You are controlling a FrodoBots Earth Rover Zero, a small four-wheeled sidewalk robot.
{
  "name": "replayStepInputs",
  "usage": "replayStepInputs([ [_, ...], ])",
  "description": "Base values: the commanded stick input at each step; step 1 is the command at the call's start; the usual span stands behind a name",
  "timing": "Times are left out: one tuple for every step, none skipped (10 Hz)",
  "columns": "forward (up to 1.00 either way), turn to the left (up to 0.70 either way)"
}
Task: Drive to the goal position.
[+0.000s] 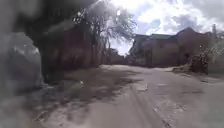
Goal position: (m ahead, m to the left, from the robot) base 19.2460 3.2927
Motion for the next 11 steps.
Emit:
replayStepInputs([
  [1.00, -0.40],
  [1.00, -0.32],
  [1.00, -0.06],
  [1.00, 0.00],
  [1.00, 0.00],
  [1.00, 0.00],
  [1.00, 0.00],
  [1.00, 0.00],
  [1.00, 0.00],
  [1.00, 0.00],
  [1.00, 0.00],
])
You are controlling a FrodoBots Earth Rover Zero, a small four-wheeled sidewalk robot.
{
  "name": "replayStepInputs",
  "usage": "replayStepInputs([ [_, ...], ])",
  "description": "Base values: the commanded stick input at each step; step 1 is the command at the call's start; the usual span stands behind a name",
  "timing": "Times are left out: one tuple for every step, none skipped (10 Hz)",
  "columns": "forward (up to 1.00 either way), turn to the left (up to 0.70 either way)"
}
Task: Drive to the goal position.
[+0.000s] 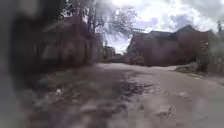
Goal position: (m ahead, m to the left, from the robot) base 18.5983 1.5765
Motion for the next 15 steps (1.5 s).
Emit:
replayStepInputs([
  [1.00, 0.00],
  [1.00, 0.00],
  [1.00, 0.00],
  [1.00, 0.00],
  [1.00, 0.00],
  [1.00, -0.03],
  [1.00, -0.06],
  [1.00, -0.24],
  [1.00, -0.34],
  [1.00, -0.39],
  [1.00, -0.29],
  [1.00, -0.11],
  [1.00, 0.00],
  [1.00, 0.01],
  [1.00, 0.02],
])
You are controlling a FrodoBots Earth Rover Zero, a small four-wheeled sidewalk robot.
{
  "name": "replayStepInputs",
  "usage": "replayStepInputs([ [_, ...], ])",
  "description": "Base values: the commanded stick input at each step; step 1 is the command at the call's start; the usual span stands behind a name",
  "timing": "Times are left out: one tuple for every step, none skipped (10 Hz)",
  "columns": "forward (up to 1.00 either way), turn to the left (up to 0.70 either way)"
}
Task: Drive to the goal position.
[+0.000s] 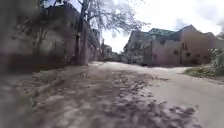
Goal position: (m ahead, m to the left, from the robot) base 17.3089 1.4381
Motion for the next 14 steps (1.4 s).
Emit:
replayStepInputs([
  [1.00, 0.02],
  [1.00, 0.02],
  [1.00, 0.02],
  [1.00, 0.01],
  [1.00, 0.00],
  [1.00, 0.00],
  [1.00, 0.00],
  [1.00, -0.15],
  [1.00, -0.34],
  [1.00, -0.32],
  [1.00, -0.23],
  [1.00, -0.13],
  [1.00, 0.00],
  [1.00, 0.00],
])
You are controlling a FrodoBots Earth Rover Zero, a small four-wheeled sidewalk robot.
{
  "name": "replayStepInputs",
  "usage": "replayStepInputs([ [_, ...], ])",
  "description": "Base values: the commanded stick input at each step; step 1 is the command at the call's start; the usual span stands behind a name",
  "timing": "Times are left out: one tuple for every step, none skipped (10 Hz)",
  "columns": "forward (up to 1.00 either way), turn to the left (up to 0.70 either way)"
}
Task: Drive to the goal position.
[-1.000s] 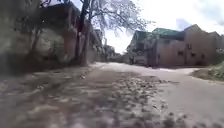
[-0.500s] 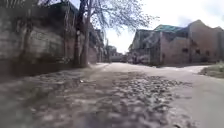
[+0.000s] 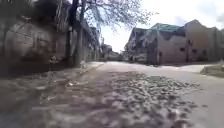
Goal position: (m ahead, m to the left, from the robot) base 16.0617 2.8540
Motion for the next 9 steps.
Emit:
replayStepInputs([
  [1.00, 0.00],
  [1.00, 0.00],
  [1.00, 0.00],
  [1.00, 0.00],
  [1.00, 0.00],
  [1.00, 0.00],
  [1.00, 0.00],
  [1.00, 0.00],
  [1.00, 0.00],
])
